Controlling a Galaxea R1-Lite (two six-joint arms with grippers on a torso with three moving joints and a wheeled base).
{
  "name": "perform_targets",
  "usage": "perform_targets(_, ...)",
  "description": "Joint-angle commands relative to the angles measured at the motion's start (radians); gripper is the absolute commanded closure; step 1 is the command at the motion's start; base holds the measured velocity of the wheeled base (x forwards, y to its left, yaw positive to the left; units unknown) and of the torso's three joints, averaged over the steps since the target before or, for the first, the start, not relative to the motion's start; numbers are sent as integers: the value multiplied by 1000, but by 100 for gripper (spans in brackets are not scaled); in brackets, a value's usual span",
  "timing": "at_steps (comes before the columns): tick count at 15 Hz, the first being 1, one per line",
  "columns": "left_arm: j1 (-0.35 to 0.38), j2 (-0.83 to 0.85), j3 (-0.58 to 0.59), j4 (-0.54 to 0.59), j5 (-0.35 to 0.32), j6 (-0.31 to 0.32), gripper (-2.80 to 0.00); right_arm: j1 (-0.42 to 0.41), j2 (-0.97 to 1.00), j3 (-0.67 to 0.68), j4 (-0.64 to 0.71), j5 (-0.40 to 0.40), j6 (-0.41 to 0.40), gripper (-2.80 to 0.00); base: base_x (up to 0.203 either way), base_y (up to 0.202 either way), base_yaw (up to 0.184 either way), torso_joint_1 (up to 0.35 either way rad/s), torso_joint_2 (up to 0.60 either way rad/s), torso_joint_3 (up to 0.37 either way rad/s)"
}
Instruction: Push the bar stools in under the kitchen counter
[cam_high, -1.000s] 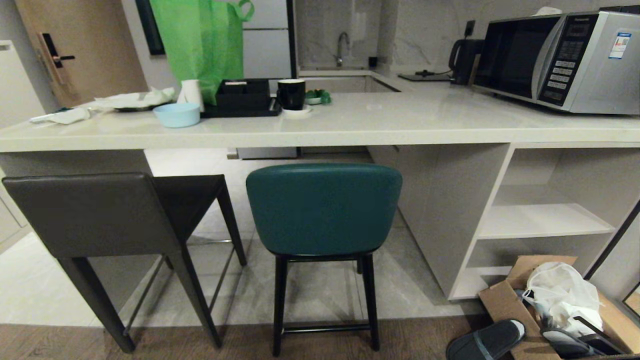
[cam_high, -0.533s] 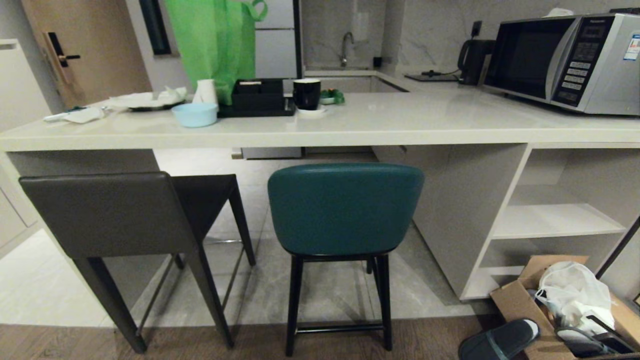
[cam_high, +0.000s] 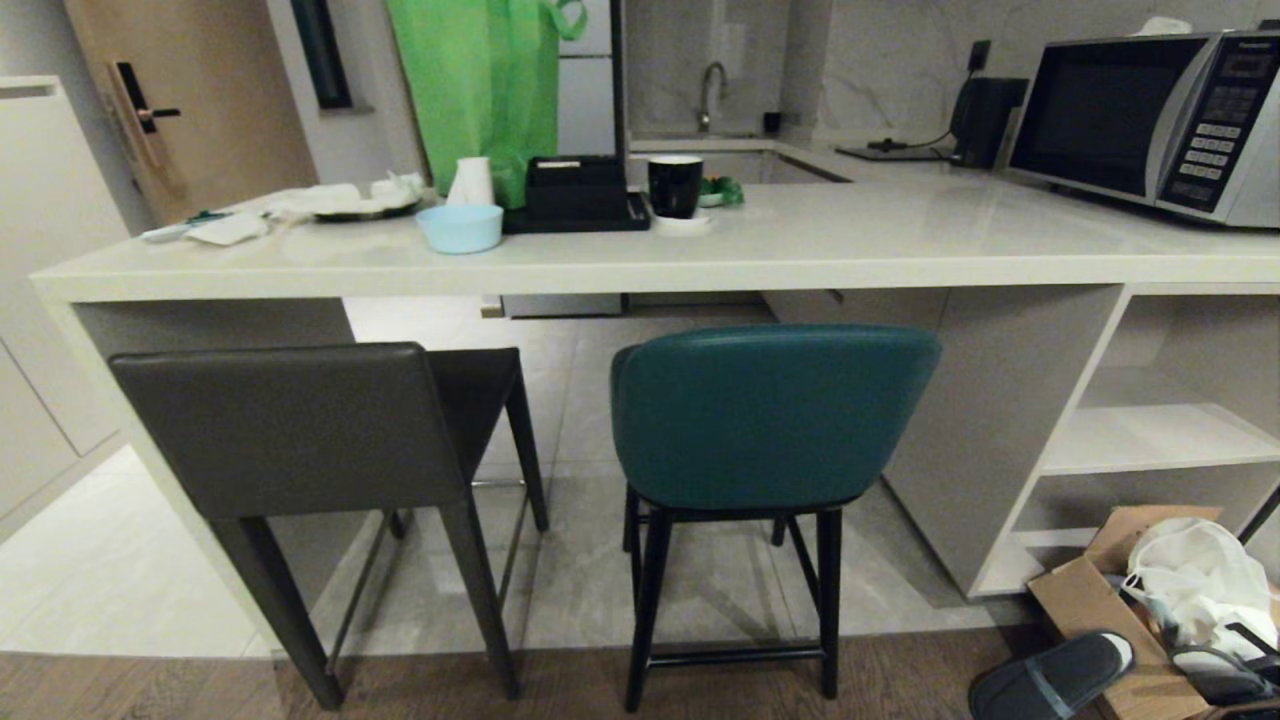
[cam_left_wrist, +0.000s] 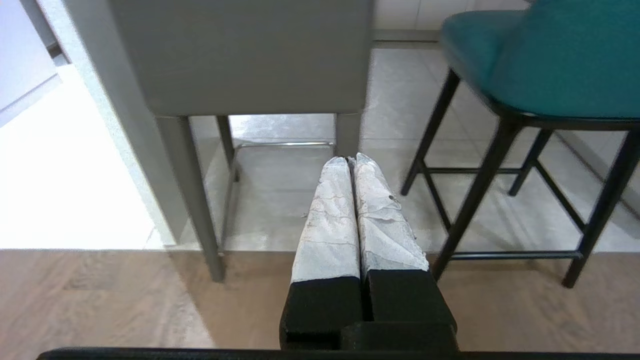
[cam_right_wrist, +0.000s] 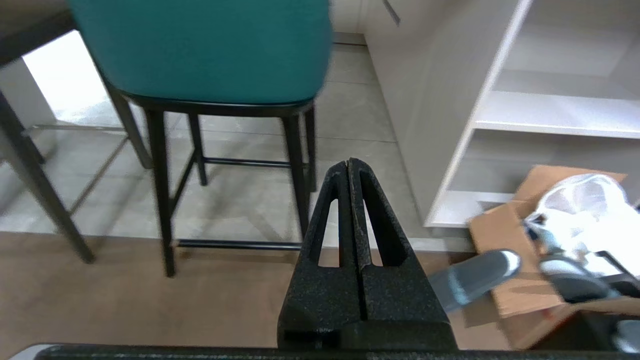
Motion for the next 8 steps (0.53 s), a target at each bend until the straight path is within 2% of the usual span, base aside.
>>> perform_targets(1, 0, 2, 3, -1, -1, 0, 0, 0, 2, 0, -1, 1, 7, 0, 0, 201, -2, -2, 0, 0)
perform_targets(5, 0, 2, 3, -1, -1, 0, 0, 0, 2, 0, -2, -1, 20, 0, 0, 171, -2, 24, -44, -31)
perform_targets(8, 0, 2, 3, -1, 1, 0, 0, 0, 2, 0, -2, -1, 20, 0, 0, 17, -1, 138, -369, -224)
